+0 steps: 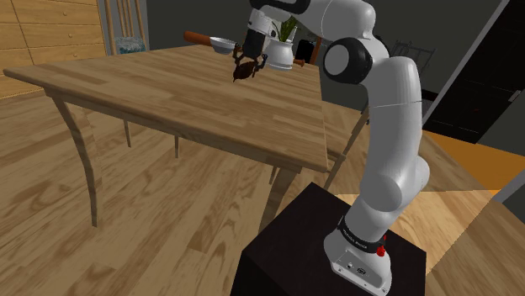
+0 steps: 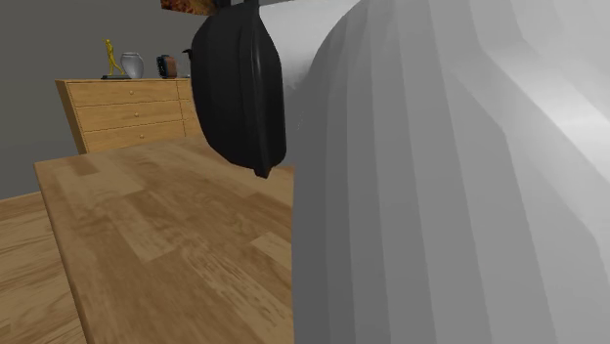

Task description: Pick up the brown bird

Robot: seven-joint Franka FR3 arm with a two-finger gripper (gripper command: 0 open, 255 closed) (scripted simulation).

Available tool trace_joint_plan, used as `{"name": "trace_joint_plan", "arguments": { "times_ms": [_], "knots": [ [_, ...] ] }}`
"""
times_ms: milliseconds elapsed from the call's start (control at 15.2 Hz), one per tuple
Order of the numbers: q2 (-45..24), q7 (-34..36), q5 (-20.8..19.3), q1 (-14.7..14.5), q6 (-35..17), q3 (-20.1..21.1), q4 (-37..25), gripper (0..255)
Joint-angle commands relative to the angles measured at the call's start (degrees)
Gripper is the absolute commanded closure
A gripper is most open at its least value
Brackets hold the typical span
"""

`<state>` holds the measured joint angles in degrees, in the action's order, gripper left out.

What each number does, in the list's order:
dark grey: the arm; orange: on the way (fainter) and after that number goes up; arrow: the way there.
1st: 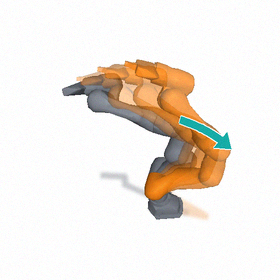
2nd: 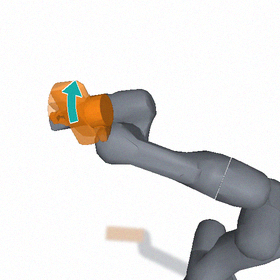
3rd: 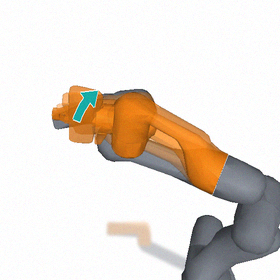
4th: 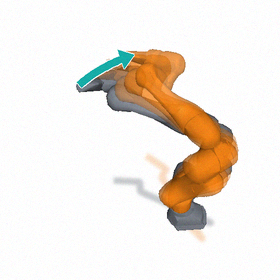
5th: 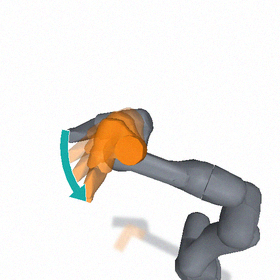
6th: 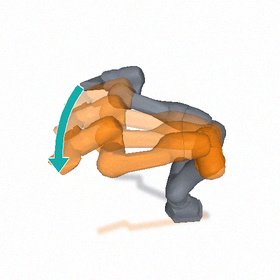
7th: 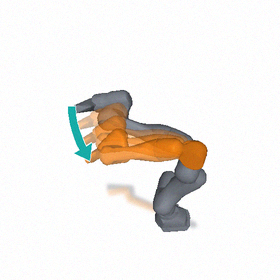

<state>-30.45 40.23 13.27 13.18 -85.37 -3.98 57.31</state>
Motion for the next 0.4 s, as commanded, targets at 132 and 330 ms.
{"name": "trace_joint_plan", "arguments": {
  "times_ms": [132, 330],
  "knots": [
    [-2.4, 0.9, 0.2, 0.4, 4.6, 0.2, -7.1, 255],
    [-3.4, 1.2, 0.2, 0.6, 6.1, 0.2, -9.6, 255]
  ]
}}
